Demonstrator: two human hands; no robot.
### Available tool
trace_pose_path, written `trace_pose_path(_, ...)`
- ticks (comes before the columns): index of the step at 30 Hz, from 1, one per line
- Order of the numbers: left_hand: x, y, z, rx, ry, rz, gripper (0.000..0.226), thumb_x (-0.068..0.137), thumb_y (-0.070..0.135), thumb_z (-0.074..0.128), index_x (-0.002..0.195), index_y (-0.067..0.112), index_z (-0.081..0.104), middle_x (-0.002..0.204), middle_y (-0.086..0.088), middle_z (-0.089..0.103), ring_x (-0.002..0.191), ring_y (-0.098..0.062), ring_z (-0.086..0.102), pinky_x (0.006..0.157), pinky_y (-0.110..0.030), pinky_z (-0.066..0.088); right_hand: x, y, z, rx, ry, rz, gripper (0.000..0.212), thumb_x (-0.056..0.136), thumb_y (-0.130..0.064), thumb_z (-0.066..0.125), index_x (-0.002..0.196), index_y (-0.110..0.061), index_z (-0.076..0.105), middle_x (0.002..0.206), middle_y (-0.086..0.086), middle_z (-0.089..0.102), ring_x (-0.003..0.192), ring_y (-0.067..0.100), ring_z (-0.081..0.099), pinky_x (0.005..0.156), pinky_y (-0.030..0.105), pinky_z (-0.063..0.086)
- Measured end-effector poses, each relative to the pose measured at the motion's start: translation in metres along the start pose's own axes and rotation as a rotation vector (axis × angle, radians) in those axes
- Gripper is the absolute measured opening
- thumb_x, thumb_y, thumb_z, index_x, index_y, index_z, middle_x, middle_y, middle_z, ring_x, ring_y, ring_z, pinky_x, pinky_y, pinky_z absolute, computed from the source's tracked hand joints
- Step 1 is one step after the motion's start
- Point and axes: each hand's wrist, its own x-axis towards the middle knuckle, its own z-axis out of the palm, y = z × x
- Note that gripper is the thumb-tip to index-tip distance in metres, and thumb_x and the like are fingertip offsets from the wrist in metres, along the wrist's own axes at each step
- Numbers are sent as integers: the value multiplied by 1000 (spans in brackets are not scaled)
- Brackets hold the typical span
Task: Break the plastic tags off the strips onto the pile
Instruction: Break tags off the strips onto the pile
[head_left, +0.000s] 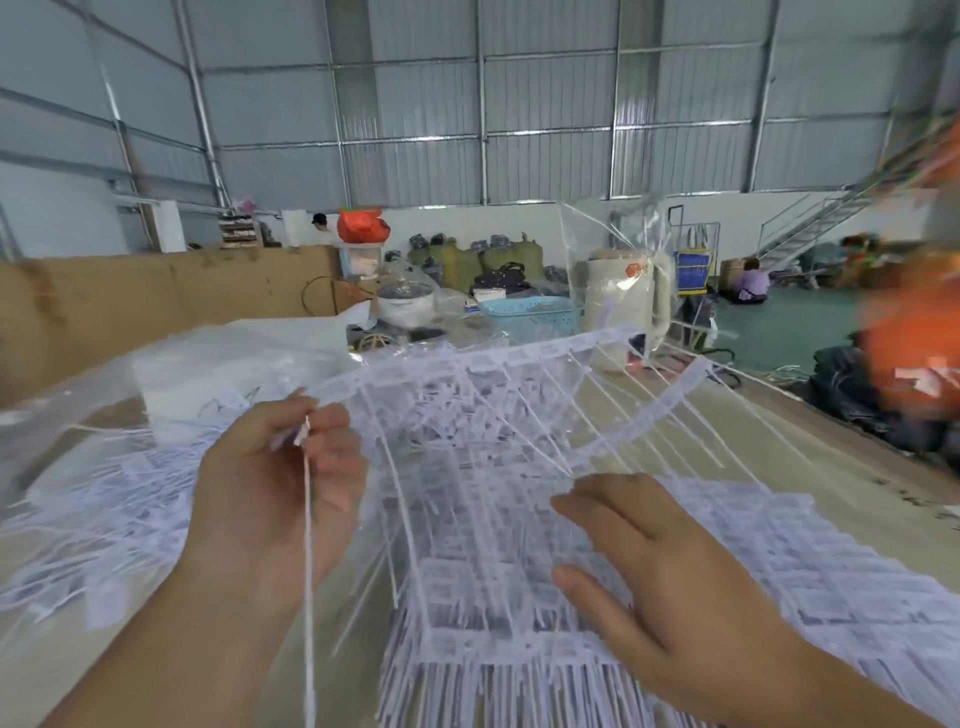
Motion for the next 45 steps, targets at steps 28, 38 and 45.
trace_pose_path(28,-24,1,-37,956,2,-48,34,60,26,71,92,20,79,71,-16,68,55,-19,61,45,-28,47,9,8,-3,-206,-159,225,36,96,-40,43,121,-21,60,113,-4,61,106,20,55,91,34,43)
trace_pose_path(38,-25,-27,-44,1248,51,67,24,85,19,72,89,42,77,68,2,72,47,-8,58,46,-21,46,3,-25,-6,124,-544,-244,41,95,-61,42,126,-40,56,125,-13,47,114,6,41,93,21,31)
trace_pose_path(45,-20,-37,-58,1514,18,203,26,85,29,73,95,52,68,94,39,65,86,18,59,72,-14,41,-4,-27,15,210,-514,-208,33,90,-55,56,120,-42,60,118,-22,34,113,-2,27,96,18,21)
